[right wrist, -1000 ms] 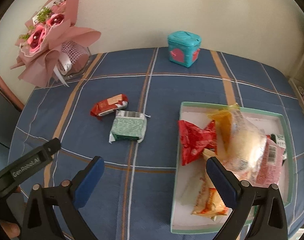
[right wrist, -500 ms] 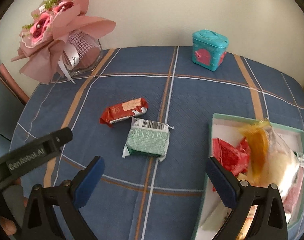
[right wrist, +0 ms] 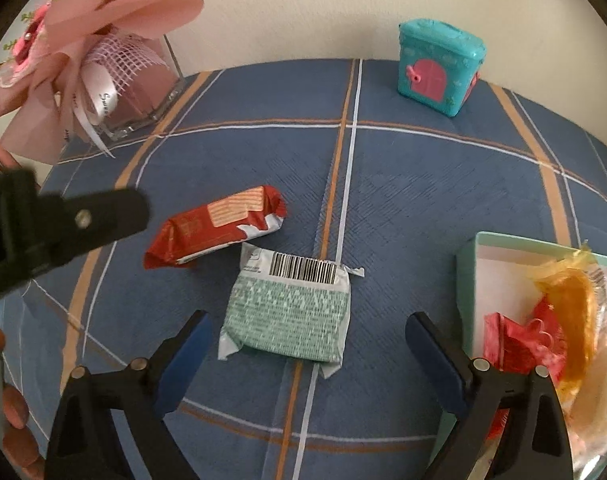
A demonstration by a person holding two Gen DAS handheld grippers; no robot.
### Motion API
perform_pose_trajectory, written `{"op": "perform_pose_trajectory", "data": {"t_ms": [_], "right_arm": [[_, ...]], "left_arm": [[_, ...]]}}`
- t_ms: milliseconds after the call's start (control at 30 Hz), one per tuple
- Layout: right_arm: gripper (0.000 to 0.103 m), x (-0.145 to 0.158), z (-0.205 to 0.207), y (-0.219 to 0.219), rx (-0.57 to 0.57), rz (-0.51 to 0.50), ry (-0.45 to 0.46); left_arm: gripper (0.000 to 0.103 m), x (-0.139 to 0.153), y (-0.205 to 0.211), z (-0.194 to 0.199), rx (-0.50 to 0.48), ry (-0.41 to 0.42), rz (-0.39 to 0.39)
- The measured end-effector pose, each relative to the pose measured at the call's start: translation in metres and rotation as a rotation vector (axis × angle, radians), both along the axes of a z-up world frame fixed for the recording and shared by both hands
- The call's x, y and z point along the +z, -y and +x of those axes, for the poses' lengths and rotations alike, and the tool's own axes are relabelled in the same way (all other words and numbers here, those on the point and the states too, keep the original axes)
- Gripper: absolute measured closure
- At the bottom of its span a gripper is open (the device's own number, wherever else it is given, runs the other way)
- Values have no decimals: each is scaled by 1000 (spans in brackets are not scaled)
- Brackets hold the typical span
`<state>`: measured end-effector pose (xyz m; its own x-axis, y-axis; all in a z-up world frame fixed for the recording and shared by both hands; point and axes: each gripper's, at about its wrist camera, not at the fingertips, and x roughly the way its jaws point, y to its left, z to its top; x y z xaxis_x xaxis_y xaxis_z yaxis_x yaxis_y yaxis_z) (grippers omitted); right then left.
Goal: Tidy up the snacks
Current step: 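Grasp the red packet with the left tool while the right tool grasps the green biscuit packet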
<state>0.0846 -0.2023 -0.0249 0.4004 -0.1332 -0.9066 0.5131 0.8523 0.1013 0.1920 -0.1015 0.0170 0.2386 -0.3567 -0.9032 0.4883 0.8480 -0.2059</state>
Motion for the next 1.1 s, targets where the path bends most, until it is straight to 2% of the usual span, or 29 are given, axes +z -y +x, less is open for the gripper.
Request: {"op": "perform_pose_trajectory", "data": {"t_ms": [233,367,467,633,667,767,900,1100], "right_arm": [[11,-11,6,8,-6,24,-2],[15,-12,7,13,-14,23,7],[21,-12,8,15,-17,7,2],[28,-11,7,17,-28,7,6],[29,-11,6,17,-28,5,5],[36,-9,0,17,-30,-6,-2],[38,-9,-5,19,-37,-1,-7],[43,-6,-8,13,-29,-7,-35]], "left_arm": [[4,-26,40,8,-129,-48,61],[7,-37,53,12,-167,-95,23],[22,-39,60,10,-201,-125,-14],[42,-46,66,3,-209,-141,4],[44,-48,64,-1,-209,-125,12],[60,-47,59,-3,-180,-114,32],[62,-48,43,1,-109,-138,-18],[62,-50,20,-9,-18,-133,-49]]}}
